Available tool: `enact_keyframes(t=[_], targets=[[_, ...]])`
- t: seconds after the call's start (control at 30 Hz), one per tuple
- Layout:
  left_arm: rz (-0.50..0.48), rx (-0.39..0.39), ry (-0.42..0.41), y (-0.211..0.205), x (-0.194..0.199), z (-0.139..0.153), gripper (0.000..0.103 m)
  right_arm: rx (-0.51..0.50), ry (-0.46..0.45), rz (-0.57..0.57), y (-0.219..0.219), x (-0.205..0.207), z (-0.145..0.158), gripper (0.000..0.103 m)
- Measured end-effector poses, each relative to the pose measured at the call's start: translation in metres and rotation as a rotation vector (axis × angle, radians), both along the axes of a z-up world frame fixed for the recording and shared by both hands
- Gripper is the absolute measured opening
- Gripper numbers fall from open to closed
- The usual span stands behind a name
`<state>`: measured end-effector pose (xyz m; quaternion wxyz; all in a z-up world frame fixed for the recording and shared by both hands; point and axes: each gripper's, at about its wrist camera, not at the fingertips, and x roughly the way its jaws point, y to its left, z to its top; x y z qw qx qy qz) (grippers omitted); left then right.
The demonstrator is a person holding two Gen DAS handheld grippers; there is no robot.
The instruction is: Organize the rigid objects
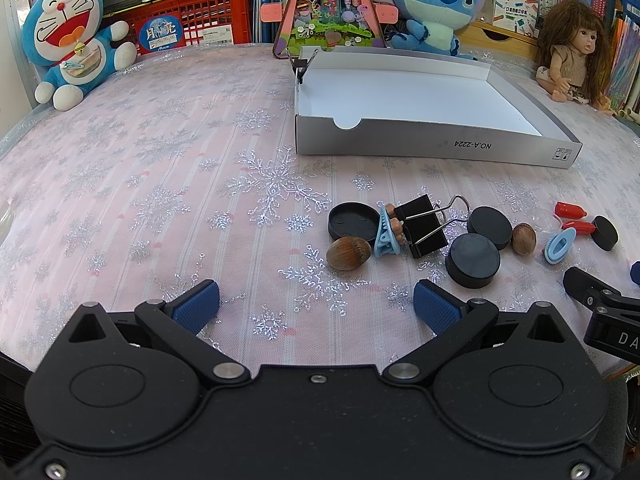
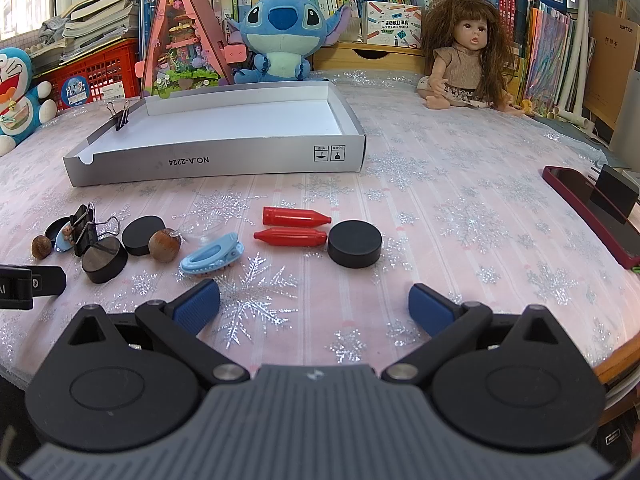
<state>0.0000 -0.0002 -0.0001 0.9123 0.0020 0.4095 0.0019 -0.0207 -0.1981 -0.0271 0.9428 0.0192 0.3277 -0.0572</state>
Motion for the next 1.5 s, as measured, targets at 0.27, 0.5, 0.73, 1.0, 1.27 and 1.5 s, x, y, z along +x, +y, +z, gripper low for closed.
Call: enact_keyframes(t=[0.27, 0.5, 0.73, 1.0, 1.27, 1.5], targets=[[0.0, 0.0, 0.0, 0.0, 0.0, 0.0, 0.103, 0.0, 0.0, 0.0, 0.0001, 0.0, -0.0001, 0.103], [0.0, 0.0, 0.0, 0.0, 0.0, 0.0, 0.103, 0.0, 0.0, 0.0, 0.0, 0.0001, -0.0001, 0.103], [0.0, 0.001, 0.0, 0.0, 0.0, 0.0, 0.103, 0.0, 0.0, 0.0, 0.0001, 0.0002, -0.0001, 0.103], [0.0, 0.001, 0.0, 0.0, 0.0, 0.0, 0.103, 0.0, 0.0, 0.0, 0.0003, 0.0001, -0.0001, 0.103], [0.001, -0.001, -0.014, 0.0035, 0.0009, -0.0007, 0.103, 0.003, 0.0, 0.023, -0.0013, -0.0009, 0.0018, 0.103], [-0.016, 0.0, -0.043, 0.0098, 0.0014, -0.0033, 0.103, -0.004, -0.051, 0.038, -0.0024, -0.0033, -0.0036, 0.103]])
